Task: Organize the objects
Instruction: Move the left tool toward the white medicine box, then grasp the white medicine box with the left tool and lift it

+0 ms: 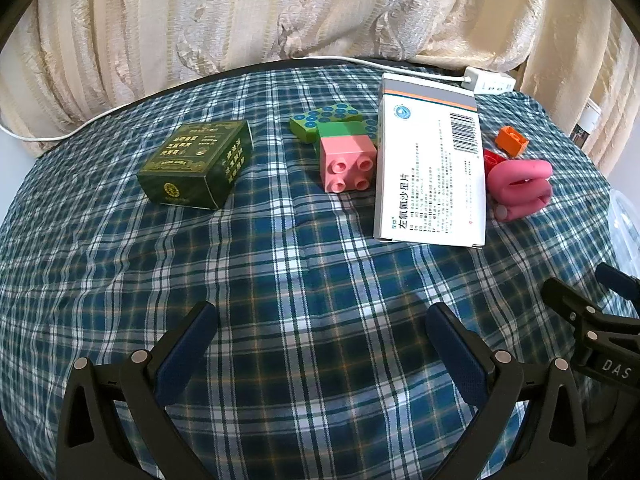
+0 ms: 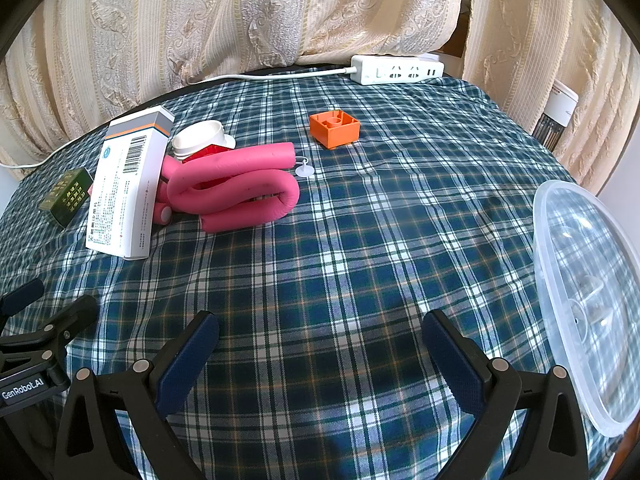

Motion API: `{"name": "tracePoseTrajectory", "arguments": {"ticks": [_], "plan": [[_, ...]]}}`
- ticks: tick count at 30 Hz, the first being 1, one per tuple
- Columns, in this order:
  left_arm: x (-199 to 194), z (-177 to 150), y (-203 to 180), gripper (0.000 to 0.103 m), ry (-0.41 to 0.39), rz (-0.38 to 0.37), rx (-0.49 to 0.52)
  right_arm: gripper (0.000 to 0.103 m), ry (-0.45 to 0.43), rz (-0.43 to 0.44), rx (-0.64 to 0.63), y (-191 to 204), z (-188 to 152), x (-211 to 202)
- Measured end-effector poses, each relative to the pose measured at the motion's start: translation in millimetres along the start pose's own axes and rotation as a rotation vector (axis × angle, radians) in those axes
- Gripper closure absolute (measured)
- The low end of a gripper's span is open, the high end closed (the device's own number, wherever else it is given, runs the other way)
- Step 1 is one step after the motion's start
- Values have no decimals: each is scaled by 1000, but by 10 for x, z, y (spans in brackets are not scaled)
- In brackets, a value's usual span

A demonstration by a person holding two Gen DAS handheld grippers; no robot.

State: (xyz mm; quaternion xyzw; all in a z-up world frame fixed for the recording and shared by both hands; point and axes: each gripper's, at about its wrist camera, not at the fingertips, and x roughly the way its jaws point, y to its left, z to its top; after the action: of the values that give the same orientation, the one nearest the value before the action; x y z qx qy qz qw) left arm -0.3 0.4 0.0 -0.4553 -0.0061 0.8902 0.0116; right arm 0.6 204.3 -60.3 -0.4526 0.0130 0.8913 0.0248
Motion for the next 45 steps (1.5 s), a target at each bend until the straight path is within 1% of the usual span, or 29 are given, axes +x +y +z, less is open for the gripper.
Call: {"name": "tracePoseTrajectory", "arguments": {"ticks": [4, 6, 12, 18, 24, 32, 36, 41, 45], "plan": [[-2, -6, -16, 0, 4, -7, 8, 0, 2, 3, -4, 4, 5, 1], [23, 40, -10, 0, 6, -10, 12, 0, 4, 6, -7, -12, 8, -39], [19, 34, -23, 0, 11, -15, 19, 0, 8, 12, -15, 1, 22, 7], [34, 72, -34, 0, 30, -24, 33, 0, 11, 13, -18, 4, 18, 8], [17, 128, -72, 0, 43, -84, 32, 0, 9, 13, -17, 4, 15, 6], [-107, 397, -184, 0, -21, -94, 38, 0, 10, 13, -17, 7, 19, 0], [-94, 547, -247, 0, -38, -116, 33, 0, 10, 12, -16, 9, 20, -1], [-71, 663, -355, 0, -58, -111, 52, 0, 11, 13, -16, 9, 21, 1], [-14, 728, -425, 0, -58, -109, 59, 0, 11, 12, -15, 10, 21, 3]]}}
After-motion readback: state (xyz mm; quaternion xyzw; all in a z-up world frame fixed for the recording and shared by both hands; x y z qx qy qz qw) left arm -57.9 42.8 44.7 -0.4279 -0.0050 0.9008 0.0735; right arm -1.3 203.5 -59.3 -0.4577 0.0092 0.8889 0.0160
